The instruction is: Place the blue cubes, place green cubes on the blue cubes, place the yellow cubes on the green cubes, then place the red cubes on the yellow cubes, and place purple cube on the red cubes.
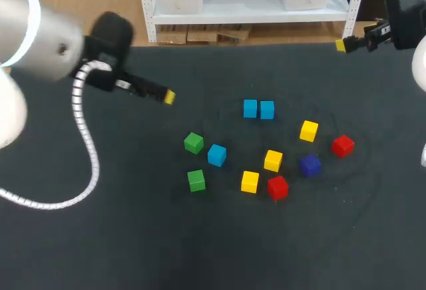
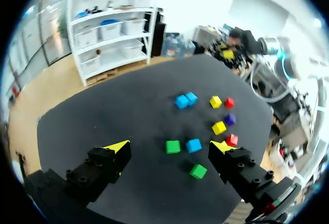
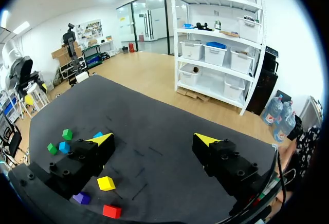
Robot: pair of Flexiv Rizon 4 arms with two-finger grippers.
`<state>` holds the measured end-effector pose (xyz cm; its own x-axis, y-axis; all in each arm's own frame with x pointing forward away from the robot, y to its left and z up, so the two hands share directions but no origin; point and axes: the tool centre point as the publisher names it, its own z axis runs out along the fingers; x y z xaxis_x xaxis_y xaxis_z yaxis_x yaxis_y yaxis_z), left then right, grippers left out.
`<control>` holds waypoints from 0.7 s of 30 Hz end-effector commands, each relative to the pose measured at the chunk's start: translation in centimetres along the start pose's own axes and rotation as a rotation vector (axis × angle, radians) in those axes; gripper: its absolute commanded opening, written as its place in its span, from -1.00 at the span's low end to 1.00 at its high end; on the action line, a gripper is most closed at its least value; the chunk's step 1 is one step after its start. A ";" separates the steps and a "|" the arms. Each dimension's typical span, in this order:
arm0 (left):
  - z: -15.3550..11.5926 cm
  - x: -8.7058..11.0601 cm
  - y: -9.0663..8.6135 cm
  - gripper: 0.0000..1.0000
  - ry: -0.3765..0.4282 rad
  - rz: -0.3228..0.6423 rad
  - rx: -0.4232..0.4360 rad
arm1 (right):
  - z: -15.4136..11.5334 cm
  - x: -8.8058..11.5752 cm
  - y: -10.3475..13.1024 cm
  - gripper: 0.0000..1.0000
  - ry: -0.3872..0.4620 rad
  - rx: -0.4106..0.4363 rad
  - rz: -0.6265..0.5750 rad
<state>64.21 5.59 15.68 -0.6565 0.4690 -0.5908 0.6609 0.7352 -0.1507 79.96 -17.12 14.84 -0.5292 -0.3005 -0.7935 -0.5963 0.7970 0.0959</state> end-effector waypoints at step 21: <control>8.7 1.6 -5.6 1.00 0.607 1.008 0.252 | 0.0 0.0 -0.1 1.00 -0.003 -0.007 -0.001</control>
<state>61.74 -1.19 9.40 -0.2313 0.9193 -0.3185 0.9696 0.2449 0.0027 79.96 -17.13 14.83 -0.5290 -0.3005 -0.7936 -0.5969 0.7965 0.0963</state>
